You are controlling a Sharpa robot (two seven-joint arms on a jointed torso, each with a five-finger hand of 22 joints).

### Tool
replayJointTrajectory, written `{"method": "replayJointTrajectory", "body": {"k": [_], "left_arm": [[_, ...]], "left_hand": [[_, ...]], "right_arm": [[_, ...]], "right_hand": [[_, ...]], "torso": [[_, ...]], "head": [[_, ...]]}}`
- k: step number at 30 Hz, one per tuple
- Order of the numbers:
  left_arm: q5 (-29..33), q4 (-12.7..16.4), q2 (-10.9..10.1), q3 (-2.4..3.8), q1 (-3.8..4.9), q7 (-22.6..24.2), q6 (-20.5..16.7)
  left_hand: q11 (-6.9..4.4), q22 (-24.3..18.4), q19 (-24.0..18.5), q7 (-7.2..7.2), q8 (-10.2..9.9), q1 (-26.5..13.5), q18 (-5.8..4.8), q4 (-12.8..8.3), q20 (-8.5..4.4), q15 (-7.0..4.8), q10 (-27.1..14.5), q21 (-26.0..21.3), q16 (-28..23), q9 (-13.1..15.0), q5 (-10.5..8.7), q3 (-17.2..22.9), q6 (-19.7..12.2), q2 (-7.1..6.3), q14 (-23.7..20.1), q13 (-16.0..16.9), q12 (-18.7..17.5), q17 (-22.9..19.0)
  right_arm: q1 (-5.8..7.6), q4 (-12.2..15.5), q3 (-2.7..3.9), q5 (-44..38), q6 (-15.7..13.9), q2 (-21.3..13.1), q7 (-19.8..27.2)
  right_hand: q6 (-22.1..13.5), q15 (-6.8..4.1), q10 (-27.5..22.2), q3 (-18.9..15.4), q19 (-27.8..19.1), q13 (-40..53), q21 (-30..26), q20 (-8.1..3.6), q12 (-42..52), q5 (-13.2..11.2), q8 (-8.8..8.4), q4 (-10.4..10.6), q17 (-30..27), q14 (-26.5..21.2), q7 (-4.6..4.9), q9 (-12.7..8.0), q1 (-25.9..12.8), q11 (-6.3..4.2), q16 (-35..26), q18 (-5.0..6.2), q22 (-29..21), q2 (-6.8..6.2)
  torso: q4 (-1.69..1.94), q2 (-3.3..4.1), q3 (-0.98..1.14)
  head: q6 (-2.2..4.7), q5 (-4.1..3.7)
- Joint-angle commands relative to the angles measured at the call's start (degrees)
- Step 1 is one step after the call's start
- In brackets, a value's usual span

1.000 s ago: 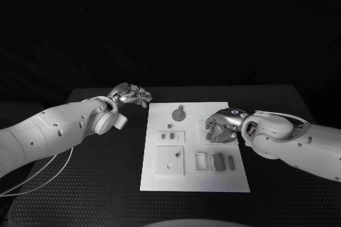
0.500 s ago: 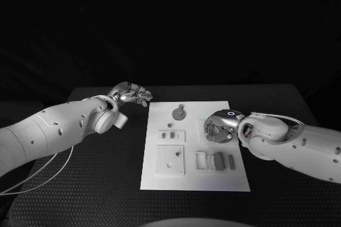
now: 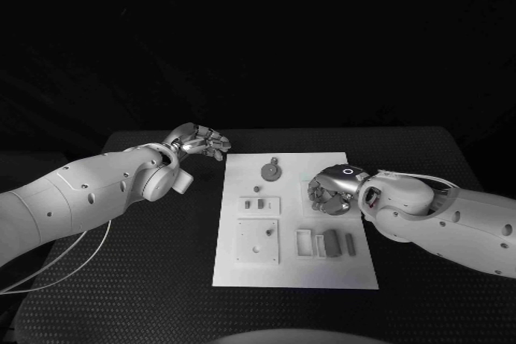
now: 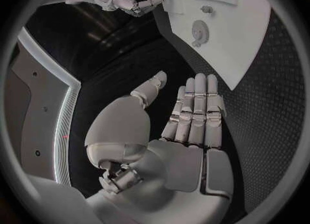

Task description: Assemble the parts on the task board

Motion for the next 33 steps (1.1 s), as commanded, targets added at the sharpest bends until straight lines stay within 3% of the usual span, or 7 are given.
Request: {"method": "replayJointTrajectory", "body": {"k": [1,13,19,23,26,30,33], "left_arm": [[0.13,0.08,0.05,0.05,0.05,0.48,0.4],[0.13,0.0,0.15,0.05,0.05,0.57,0.39],[0.13,-0.06,0.4,0.05,0.04,0.67,0.3],[0.14,-0.18,0.38,0.05,0.05,0.64,0.23],[0.22,-0.4,0.49,0.05,0.05,0.62,0.06],[0.22,-0.67,0.77,0.06,0.05,0.66,0.1],[0.26,-0.84,0.79,0.06,0.05,0.63,0.05]], "left_hand": [[0.06,-0.09,-0.12,0.03,0.12,-0.61,0.37,0.12,0.25,0.19,-0.48,0.24,-0.36,0.07,0.04,-0.1,-0.4,-0.18,0.0,-0.05,0.12,0.09],[0.06,-0.12,-0.13,0.03,0.13,-0.62,0.37,0.15,0.26,0.2,-0.49,0.25,-0.44,0.07,0.05,-0.09,-0.41,-0.13,0.0,-0.05,0.12,0.16],[0.07,-0.14,-0.13,0.04,0.13,-0.66,0.37,0.19,0.27,0.2,-0.51,0.26,-0.48,0.08,0.05,-0.09,-0.44,-0.11,0.02,-0.06,0.12,0.23],[0.08,-0.15,-0.13,0.05,0.12,-0.69,0.37,0.2,0.27,0.2,-0.54,0.26,-0.52,0.08,0.04,-0.11,-0.46,-0.12,0.03,-0.06,0.11,0.27],[0.08,-0.15,-0.13,0.05,0.12,-0.7,0.37,0.21,0.27,0.2,-0.54,0.27,-0.53,0.08,0.04,-0.11,-0.46,-0.11,0.04,-0.06,0.11,0.29],[0.08,-0.16,-0.14,0.05,0.12,-0.69,0.38,0.21,0.26,0.2,-0.54,0.27,-0.56,0.08,0.05,-0.1,-0.47,-0.11,0.04,-0.06,0.11,0.31],[0.08,-0.17,-0.14,0.05,0.13,-0.68,0.38,0.2,0.26,0.2,-0.54,0.27,-0.58,0.08,0.05,-0.09,-0.47,-0.11,0.05,-0.06,0.11,0.34]], "right_arm": [[-0.32,0.19,-0.13,-1.78,-0.88,0.24,0.17],[-0.33,2.3,0.04,-2.95,-3.25,-0.65,-0.26],[-0.26,4.78,1.54,-2.93,-4.16,-2.36,-0.26],[0.08,6.87,3.45,-2.76,-4.55,-3.1,-0.21],[0.41,8.19,4.36,-0.07,-4.14,-3.14,0.39],[0.5,9.72,4.41,4.41,-3.49,-2.1,2.31],[0.44,9.83,4.34,5.42,-3.27,-0.13,2.87]], "right_hand": [[1.06,-0.44,0.52,0.51,0.16,-0.1,0.27,-0.23,0.23,0.39,0.24,0.03,-0.03,0.11,-0.51,0.09,0.51,-0.12,0.19,2.65,1.2,0.76],[1.97,-0.97,1.93,1.72,0.74,0.53,0.48,-0.39,0.58,0.4,0.75,0.47,-0.12,0.57,-0.91,0.58,1.71,-0.66,0.07,2.65,1.13,1.7],[2.11,-1.05,2.15,1.79,0.85,0.69,0.53,-0.4,0.64,0.36,0.85,0.52,-0.13,0.67,-0.97,0.72,1.74,-0.74,0.05,2.65,1.15,1.49],[2.15,-1.08,2.21,1.81,0.9,0.74,0.55,-0.41,0.64,0.35,0.88,0.54,-0.13,0.71,-0.99,0.78,1.75,-0.77,0.04,2.65,1.15,1.39],[2.19,-1.1,2.26,1.82,0.94,0.79,0.57,-0.42,0.65,0.35,0.9,0.56,-0.14,0.74,-1.01,0.82,1.75,-0.79,0.03,2.65,1.15,1.28],[2.16,-1.12,2.25,1.87,0.94,0.82,0.55,-0.42,0.62,0.36,0.89,0.6,-0.16,0.74,-1.0,0.86,1.73,-0.8,-0.01,2.65,1.14,1.35],[2.12,-1.12,2.22,1.88,0.92,0.84,0.53,-0.41,0.58,0.35,0.87,0.62,-0.17,0.73,-0.99,0.88,1.7,-0.8,-0.04,2.65,1.13,1.39]], "torso": [[0.02,0.02,0.02],[0.0,-0.06,-0.02],[0.1,0.0,-0.12],[0.02,-0.01,-0.13],[-0.11,-0.04,-0.02],[0.05,-0.05,-0.12],[-0.02,-0.04,-0.08]], "head": [[-0.08,0.02],[-0.08,0.21],[0.01,0.0],[0.0,0.36],[0.01,0.33],[-0.02,0.47],[-0.11,0.96]]}}
